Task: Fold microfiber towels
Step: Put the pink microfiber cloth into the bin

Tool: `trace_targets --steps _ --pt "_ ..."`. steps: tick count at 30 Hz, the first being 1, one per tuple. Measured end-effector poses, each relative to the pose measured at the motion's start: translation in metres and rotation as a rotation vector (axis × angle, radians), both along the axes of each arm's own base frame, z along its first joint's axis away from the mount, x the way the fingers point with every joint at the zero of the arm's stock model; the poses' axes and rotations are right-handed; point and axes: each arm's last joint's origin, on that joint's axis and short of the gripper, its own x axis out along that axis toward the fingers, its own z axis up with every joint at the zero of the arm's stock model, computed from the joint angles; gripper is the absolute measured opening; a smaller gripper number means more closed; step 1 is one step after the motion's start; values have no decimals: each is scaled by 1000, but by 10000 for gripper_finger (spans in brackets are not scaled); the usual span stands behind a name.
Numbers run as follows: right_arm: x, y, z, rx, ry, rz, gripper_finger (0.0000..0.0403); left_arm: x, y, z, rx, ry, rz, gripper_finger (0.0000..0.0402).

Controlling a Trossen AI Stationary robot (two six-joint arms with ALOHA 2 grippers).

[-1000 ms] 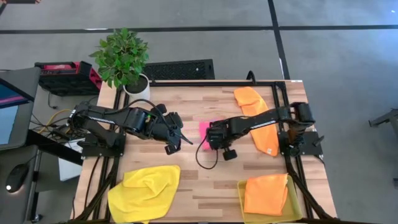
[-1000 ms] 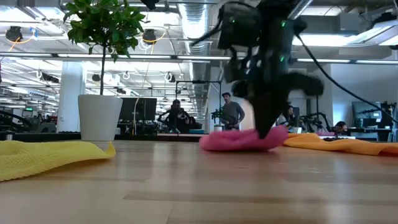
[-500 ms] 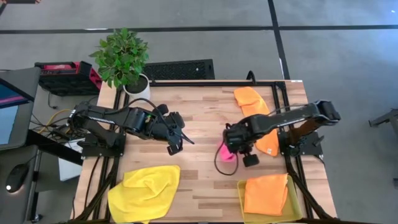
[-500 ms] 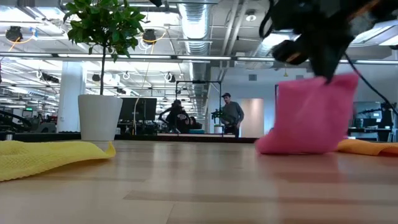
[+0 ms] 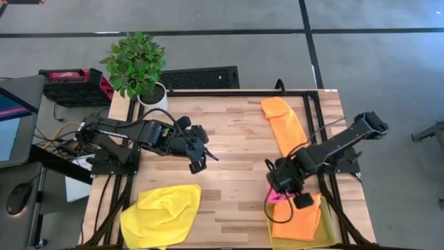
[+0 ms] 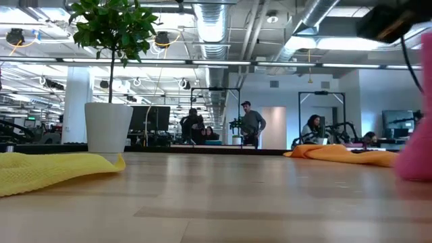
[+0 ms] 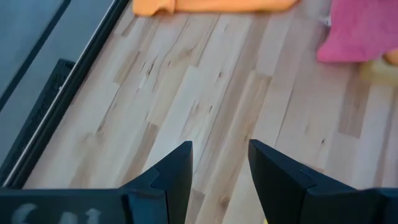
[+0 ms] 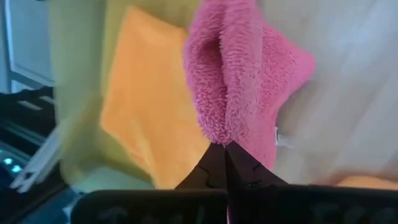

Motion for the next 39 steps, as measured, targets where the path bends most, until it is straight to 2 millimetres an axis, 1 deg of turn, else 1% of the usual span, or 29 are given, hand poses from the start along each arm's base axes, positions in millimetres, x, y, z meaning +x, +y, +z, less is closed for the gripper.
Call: trace_targets --steps 4,8,14,19,25,33,36,39 --pt "-8 7 5 15 19 -50 4 3 -1 2 7 -27 -30 150" --pt "-18 17 9 25 41 -88 4 7 -3 4 6 -45 -97 150" --pt "-35 45 10 47 48 -67 8 9 -4 6 29 -59 -147 150" --pt "-43 69 7 81 55 -108 9 9 -4 6 45 -51 -168 150" --pt "-44 97 -11 56 67 -128 10 9 -4 6 57 -45 -183 150" --pt "-40 128 -46 27 103 -90 10 9 -4 6 56 -45 -185 150" --pt "-38 138 -54 59 89 -75 11 9 -4 6 56 -45 -185 150" --pt "-34 143 -61 64 87 -75 11 9 -4 6 54 -45 -186 150"
